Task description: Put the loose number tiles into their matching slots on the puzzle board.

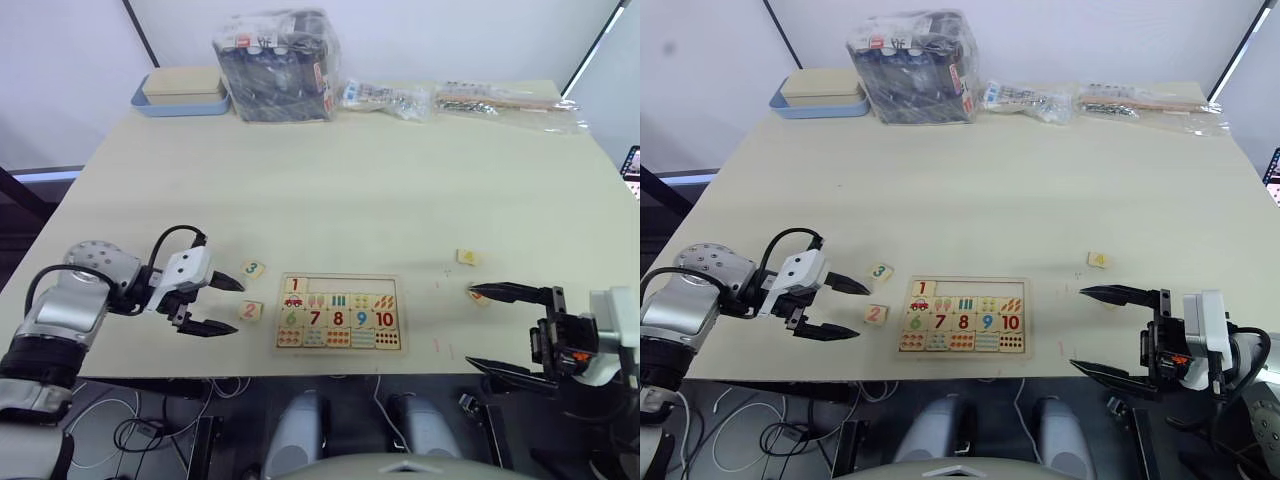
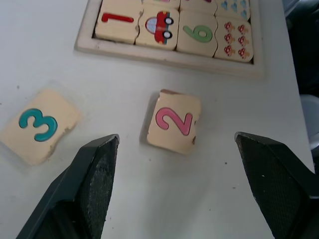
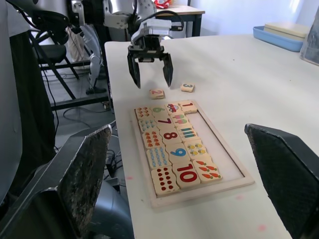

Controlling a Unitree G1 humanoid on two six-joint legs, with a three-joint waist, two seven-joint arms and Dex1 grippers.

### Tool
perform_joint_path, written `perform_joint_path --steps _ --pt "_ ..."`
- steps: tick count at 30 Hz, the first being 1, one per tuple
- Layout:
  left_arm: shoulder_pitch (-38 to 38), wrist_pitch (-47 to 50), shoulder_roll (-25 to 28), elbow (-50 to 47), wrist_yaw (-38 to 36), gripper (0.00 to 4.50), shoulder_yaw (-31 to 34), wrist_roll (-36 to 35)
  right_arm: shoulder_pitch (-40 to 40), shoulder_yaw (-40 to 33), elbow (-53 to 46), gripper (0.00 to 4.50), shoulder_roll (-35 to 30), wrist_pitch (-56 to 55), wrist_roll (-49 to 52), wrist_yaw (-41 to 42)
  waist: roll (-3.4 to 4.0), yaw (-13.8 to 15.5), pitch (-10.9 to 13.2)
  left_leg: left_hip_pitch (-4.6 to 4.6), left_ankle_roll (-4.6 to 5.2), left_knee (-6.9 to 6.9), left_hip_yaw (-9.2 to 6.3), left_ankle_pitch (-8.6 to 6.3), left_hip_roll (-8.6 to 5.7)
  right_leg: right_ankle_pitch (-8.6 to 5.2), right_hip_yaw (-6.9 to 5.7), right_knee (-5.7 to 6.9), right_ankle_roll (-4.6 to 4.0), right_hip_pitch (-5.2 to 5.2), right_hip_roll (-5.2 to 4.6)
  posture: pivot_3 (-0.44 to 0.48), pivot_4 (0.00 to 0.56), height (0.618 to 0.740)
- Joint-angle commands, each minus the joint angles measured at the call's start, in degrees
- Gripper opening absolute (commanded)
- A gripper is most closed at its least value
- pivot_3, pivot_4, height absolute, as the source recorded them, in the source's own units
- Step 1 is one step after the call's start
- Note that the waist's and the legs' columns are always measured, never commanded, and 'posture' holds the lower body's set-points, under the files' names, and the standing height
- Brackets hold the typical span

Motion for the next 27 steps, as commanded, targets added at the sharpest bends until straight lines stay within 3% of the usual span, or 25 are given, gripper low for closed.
perform_joint_path --steps 1,7,10,21,25,27 --pt "-1.76 -3.29 -1.32 1.77 -1.71 3.98 -0.68 1.26 0.63 -1.49 -1.48 4.50 0.00 -1.39 0.01 -0.28 -0.01 0.05 -0.01 0.00 0.00 0.00 0.00 0.00 0.00 0.00 0.00 0.00 0.00 0.00 0.00 0.000 0.150 0.740" --pt "-3.06 -7.65 -2.91 5.23 -2.07 3.98 -2.28 2.60 1.06 -1.72 -1.79 4.50 0.17 -1.72 -0.32 -0.93 -0.01 0.03 -0.02 0.02 0.00 0.02 -0.01 0.00 -0.01 0.01 0.00 0.02 0.02 0.02 0.00 0.000 0.150 0.740" --pt "-3.34 -8.80 -3.22 6.37 -2.08 3.27 -2.69 2.53 1.58 -1.82 -2.15 4.50 0.25 -1.96 -0.35 -1.32 -0.01 0.00 -0.03 0.07 0.00 0.02 -0.02 0.00 0.00 0.01 0.00 0.02 0.02 0.08 0.00 0.000 0.150 0.740" --pt "-3.63 -11.70 -3.22 7.68 -2.08 3.27 -4.09 1.44 2.86 -2.31 -2.44 4.50 0.18 -2.73 -0.31 -1.87 -0.01 0.02 -0.03 0.11 0.00 0.02 -0.04 0.00 0.00 0.01 0.00 0.02 0.01 0.13 -0.01 0.000 0.150 0.740" --pt "-3.60 -12.45 -3.08 7.92 -2.08 2.13 -4.53 1.03 3.09 -2.27 -2.53 4.50 0.16 -2.98 -0.39 -2.16 -0.01 -0.04 -0.03 0.11 0.00 0.02 -0.04 0.00 0.00 0.01 0.00 0.02 0.02 0.13 -0.01 0.000 0.150 0.740" --pt "-3.82 -13.06 -3.07 8.48 -2.08 2.13 -4.88 0.87 3.10 -2.10 -2.53 4.50 0.14 -3.09 -0.50 -2.34 -0.01 -0.03 -0.04 0.11 0.00 0.02 -0.04 0.00 0.00 0.01 0.00 0.02 0.02 0.13 -0.01 0.000 0.150 0.740"
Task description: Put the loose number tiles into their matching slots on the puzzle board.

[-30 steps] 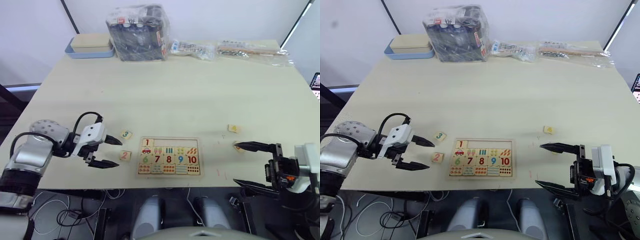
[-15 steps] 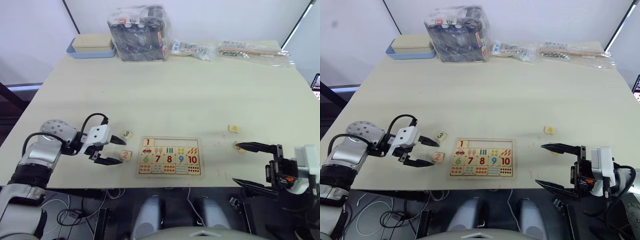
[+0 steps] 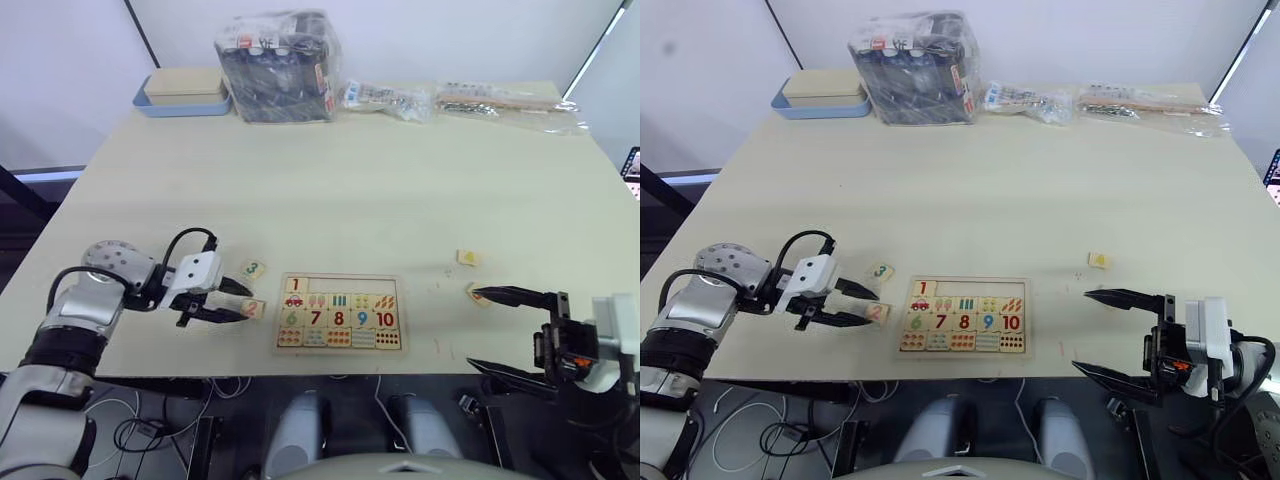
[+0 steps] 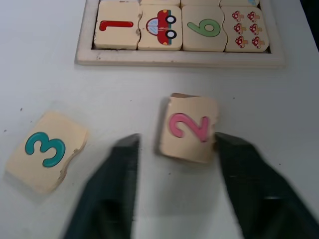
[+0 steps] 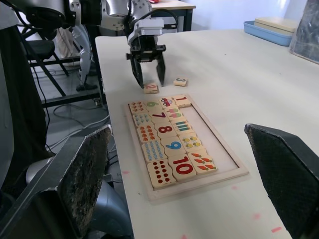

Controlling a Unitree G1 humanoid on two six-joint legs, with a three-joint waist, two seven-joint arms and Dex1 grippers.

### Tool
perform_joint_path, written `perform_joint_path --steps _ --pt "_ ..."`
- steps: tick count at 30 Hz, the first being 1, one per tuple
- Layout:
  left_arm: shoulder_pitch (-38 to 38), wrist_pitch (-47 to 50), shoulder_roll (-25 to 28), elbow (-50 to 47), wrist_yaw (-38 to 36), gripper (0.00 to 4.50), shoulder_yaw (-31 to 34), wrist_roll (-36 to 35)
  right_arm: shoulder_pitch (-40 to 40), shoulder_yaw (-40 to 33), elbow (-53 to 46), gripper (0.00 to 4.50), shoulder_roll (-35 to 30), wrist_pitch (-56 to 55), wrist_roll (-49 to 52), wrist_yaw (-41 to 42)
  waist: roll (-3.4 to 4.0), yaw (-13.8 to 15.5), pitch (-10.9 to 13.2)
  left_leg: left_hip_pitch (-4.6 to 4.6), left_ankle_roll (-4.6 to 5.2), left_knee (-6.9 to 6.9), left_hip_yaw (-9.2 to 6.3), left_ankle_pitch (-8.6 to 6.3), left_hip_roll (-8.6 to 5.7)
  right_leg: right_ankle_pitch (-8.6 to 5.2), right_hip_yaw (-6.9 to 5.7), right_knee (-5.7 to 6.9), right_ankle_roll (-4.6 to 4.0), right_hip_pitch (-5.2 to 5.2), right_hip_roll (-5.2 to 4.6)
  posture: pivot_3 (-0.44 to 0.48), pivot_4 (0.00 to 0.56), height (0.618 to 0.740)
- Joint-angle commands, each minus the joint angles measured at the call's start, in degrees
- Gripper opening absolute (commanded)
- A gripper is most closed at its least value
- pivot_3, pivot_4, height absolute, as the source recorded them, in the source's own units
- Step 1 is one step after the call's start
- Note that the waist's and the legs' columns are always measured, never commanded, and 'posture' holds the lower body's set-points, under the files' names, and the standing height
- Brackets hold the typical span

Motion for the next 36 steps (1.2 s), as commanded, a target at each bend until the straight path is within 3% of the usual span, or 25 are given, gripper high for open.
perform_joint_path --steps 1,10,13,19,24,26,31,36 --pt "-0.18 -1.42 0.18 0.99 -1.93 2.13 -1.44 -0.14 0.06 -1.39 -1.90 4.50 0.03 -1.07 0.32 -0.40 0.02 0.09 -0.01 0.00 0.00 0.00 0.00 0.00 0.00 0.00 0.00 0.00 0.00 0.00 0.00 0.000 0.150 0.740" --pt "-0.07 -3.84 0.06 3.12 -1.93 2.13 -2.28 -0.40 0.38 -0.93 -2.14 4.50 0.18 -1.32 -0.10 -0.90 0.02 0.06 -0.03 0.01 0.00 0.00 -0.01 0.00 0.00 0.00 -0.01 0.00 0.00 0.01 0.00 0.000 0.150 0.740" --pt "0.56 -3.69 0.00 3.23 -1.93 0.96 -1.48 -0.65 0.71 -0.82 -2.37 4.50 0.35 -1.40 -0.30 -1.06 0.01 -0.01 -0.04 0.02 0.00 0.00 -0.01 0.00 0.00 0.00 0.00 0.00 0.01 0.01 0.00 0.000 0.150 0.740" --pt "3.62 3.12 2.46 -5.35 -0.15 0.94 3.67 -3.80 1.43 -1.17 -2.84 4.50 1.00 -1.93 -0.65 -1.55 0.00 -0.10 -0.03 0.02 0.00 -0.01 0.00 0.00 0.03 0.02 0.00 0.00 0.04 0.01 0.01 0.000 0.150 0.740" --pt "5.52 18.39 5.98 -21.42 5.85 0.94 7.55 -6.46 2.37 -1.52 -3.36 4.50 1.99 -2.75 -0.84 -2.43 -0.06 0.23 0.00 -0.02 0.00 0.01 -0.05 0.00 0.04 -0.01 -0.03 0.00 -0.01 0.01 0.00 0.000 0.150 0.740" --pt "3.64 29.24 8.90 -29.41 7.40 0.94 7.79 -8.23 2.98 -2.11 -3.64 4.50 2.48 -3.27 -0.87 -2.85 -0.09 0.24 0.00 -0.01 0.00 0.02 -0.06 0.00 0.03 -0.02 -0.03 0.00 -0.01 0.03 -0.02 0.000 0.150 0.740" --pt "-6.52 53.95 13.72 -42.95 8.52 0.94 2.50 -9.93 4.20 -2.67 -4.64 4.50 2.94 -4.13 -1.15 -4.06 -0.14 0.01 0.04 0.01 0.00 0.01 -0.04 0.00 0.01 -0.03 0.00 -0.01 0.01 0.03 0.06 0.000 0.150 0.740" --pt "-22.06 71.30 11.28 -47.54 9.25 0.94 -6.83 -9.58 5.56 -2.88 -5.96 4.50 3.69 -4.75 -1.58 -5.27 -0.22 0.21 0.08 -0.04 -0.02 0.06 -0.14 0.01 -0.07 -0.15 0.07 0.01 0.19 0.06 0.24 0.000 0.150 0.740"
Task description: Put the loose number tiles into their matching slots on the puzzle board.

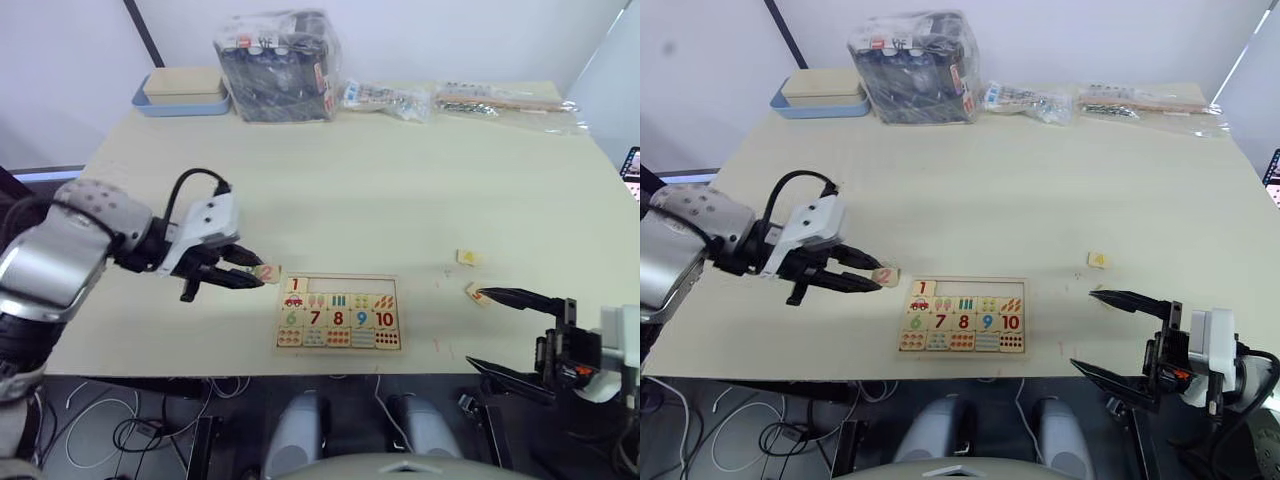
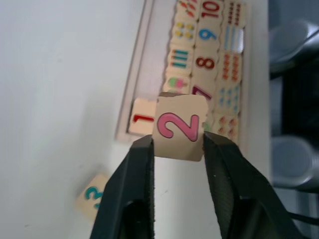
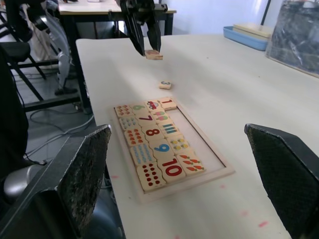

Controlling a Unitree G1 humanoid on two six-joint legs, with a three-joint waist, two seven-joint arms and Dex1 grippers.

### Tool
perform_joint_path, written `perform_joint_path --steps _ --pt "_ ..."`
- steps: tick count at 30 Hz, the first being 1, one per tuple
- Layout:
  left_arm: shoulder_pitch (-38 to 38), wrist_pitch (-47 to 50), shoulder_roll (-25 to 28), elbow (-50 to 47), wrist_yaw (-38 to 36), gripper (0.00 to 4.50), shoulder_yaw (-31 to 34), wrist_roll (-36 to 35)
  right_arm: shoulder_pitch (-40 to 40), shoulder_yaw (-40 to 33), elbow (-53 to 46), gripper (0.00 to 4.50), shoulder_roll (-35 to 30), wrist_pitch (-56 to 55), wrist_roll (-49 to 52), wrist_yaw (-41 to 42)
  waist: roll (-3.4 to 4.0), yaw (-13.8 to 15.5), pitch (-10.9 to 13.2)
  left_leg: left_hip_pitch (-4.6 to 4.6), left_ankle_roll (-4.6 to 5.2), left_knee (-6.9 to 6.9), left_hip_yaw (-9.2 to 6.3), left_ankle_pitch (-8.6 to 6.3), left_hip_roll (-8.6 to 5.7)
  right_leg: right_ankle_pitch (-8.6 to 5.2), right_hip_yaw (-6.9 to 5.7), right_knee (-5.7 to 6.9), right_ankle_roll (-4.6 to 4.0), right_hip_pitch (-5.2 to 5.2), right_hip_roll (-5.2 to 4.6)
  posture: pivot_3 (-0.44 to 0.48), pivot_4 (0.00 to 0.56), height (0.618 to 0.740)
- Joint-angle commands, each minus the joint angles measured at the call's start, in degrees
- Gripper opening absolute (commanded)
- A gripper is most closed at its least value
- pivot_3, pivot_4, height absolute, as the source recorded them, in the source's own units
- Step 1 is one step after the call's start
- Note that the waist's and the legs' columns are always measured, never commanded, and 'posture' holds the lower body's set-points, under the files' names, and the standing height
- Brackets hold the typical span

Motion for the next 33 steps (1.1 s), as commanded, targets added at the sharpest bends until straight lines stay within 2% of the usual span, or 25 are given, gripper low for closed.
perform_joint_path --steps 1,6,10,16,21,25,33 --pt "-7.95 10.05 -0.29 -2.94 0.56 0.94 -5.80 1.08 0.94 -1.27 -3.19 4.50 0.55 -1.52 -0.06 -1.18 0.02 -0.11 -0.01 0.02 0.00 0.01 -0.01 0.00 -0.02 -0.01 0.10 0.00 0.02 0.01 0.04 0.000 0.150 0.740" --pt "-18.06 18.59 -3.10 -3.59 0.92 0.94 -14.45 2.09 2.57 -2.52 -4.43 4.50 0.67 -1.94 0.53 -1.55 0.00 -0.35 0.01 0.03 0.00 -0.01 -0.03 0.00 -0.05 -0.02 0.26 -0.01 0.07 0.01 0.24 0.000 0.150 0.740" --pt "-23.49 19.14 -5.45 -2.22 1.12 0.94 -22.81 5.86 3.79 -3.22 -5.75 4.50 0.77 -2.21 0.90 -1.73 0.00 -0.26 0.01 0.05 0.00 0.00 0.01 0.00 -0.05 -0.04 0.42 0.00 0.04 0.00 0.31 0.000 0.150 0.740" --pt "-24.61 19.30 -8.20 0.05 3.22 0.94 -26.27 7.75 4.02 -2.24 -7.27 4.50 0.88 -2.03 0.05 -3.17 -0.01 -0.26 0.01 0.04 0.01 0.00 0.01 0.00 -0.03 -0.03 0.58 0.00 0.03 -0.01 0.38 0.000 0.150 0.740" --pt "-24.64 22.30 -12.74 1.31 8.02 0.94 -29.88 9.97 4.31 -1.82 -6.44 4.50 1.35 -3.04 -0.95 -2.91 -0.01 -0.06 0.01 0.02 0.01 0.02 -0.06 0.00 -0.04 -0.03 0.80 0.02 0.04 0.01 0.42 0.000 0.150 0.740" --pt "-24.37 23.00 -13.91 1.31 9.95 0.94 -31.50 10.52 3.87 -0.63 -6.95 4.50 1.91 -3.07 -1.79 -4.01 -0.01 -0.25 0.01 0.00 0.02 0.06 -0.06 0.00 -0.04 -0.02 1.24 0.02 0.02 0.00 0.72 0.000 0.150 0.740" --pt "-22.99 18.84 -14.89 3.26 11.49 0.94 -34.26 13.35 2.92 0.76 -6.72 4.50 1.92 -3.09 -2.45 -4.65 -0.01 -0.19 0.01 0.01 0.02 0.06 -0.04 0.00 -0.03 0.01 1.27 0.03 -0.05 -0.01 0.79 0.000 0.150 0.740"
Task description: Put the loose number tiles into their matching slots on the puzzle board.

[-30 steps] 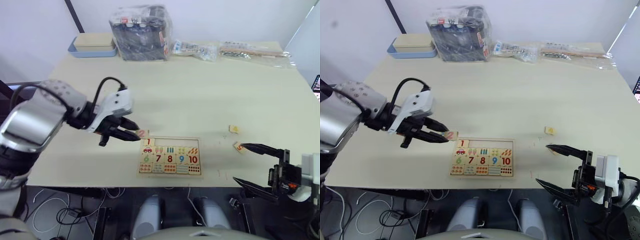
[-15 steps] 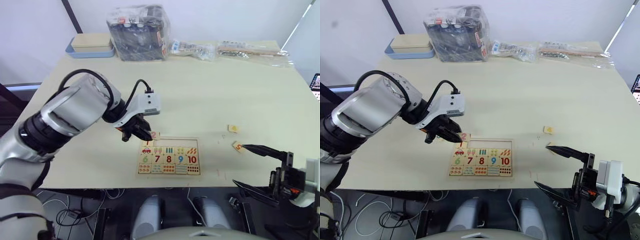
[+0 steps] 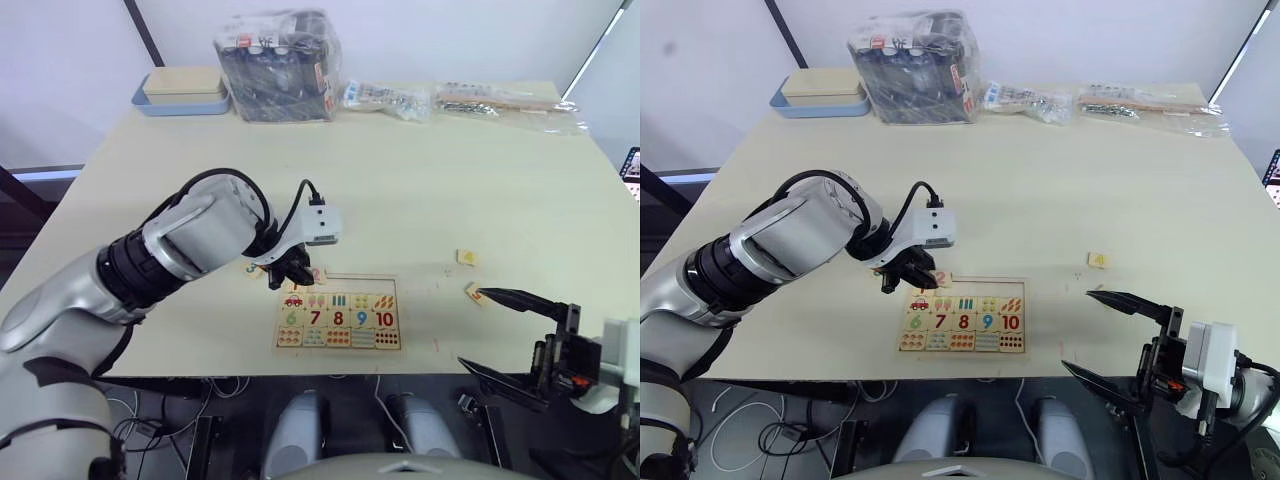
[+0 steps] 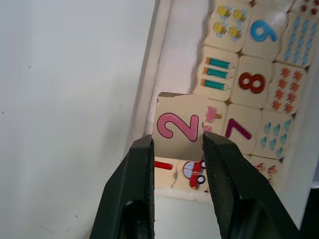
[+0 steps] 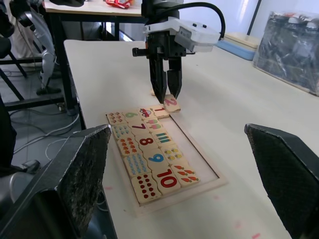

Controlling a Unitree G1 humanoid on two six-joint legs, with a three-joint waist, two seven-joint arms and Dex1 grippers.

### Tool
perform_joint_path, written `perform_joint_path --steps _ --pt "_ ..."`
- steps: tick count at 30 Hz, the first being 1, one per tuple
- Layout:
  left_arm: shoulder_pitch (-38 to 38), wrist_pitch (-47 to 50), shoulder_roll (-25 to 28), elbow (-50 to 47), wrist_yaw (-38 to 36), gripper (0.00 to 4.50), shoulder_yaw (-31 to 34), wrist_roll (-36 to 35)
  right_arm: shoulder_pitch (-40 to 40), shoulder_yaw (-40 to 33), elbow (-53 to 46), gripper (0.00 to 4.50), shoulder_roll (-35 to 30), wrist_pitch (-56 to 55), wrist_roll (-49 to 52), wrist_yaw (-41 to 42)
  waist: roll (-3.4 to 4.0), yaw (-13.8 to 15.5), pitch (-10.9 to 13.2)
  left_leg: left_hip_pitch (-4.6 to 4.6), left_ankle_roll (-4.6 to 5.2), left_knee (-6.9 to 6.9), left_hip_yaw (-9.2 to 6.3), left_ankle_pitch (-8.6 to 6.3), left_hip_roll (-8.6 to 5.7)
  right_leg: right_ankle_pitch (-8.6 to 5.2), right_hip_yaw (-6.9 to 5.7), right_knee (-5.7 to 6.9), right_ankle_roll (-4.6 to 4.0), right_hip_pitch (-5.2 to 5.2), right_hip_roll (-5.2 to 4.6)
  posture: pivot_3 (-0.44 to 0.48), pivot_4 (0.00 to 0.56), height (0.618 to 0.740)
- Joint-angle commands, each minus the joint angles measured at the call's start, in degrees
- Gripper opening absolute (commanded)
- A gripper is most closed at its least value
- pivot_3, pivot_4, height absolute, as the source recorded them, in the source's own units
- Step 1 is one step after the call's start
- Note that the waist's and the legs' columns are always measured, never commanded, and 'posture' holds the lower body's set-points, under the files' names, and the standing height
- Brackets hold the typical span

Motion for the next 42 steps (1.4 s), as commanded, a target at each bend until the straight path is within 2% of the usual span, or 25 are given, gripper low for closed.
perform_joint_path --steps 1,12,42 --pt "-0.14 -1.71 -0.62 0.65 0.51 0.94 -0.54 1.53 -0.39 -0.34 -1.29 4.50 -0.16 -0.97 0.09 -0.46 0.00 0.07 0.00 0.00 0.00 0.00 -0.01 0.00 0.00 0.00 0.02 0.00 0.00 0.00 0.00 0.000 0.150 0.740" --pt "-0.01 -4.64 -3.38 3.43 0.76 0.94 -2.35 4.49 -1.38 0.29 -1.31 4.50 -0.32 -0.52 -0.03 -1.16 0.00 0.04 0.00 -0.01 0.00 0.01 -0.02 0.00 -0.02 0.01 0.07 0.00 -0.01 0.01 0.02 0.000 0.150 0.740" --pt "3.28 -9.86 -4.68 4.85 -1.90 0.94 -4.49 10.53 0.00 0.66 -2.49 4.50 -0.25 -0.79 -0.56 -2.92 0.00 0.06 -0.01 -0.01 0.00 0.02 -0.01 0.00 -0.01 0.02 0.08 0.02 -0.02 0.01 0.03 0.000 0.150 0.740"
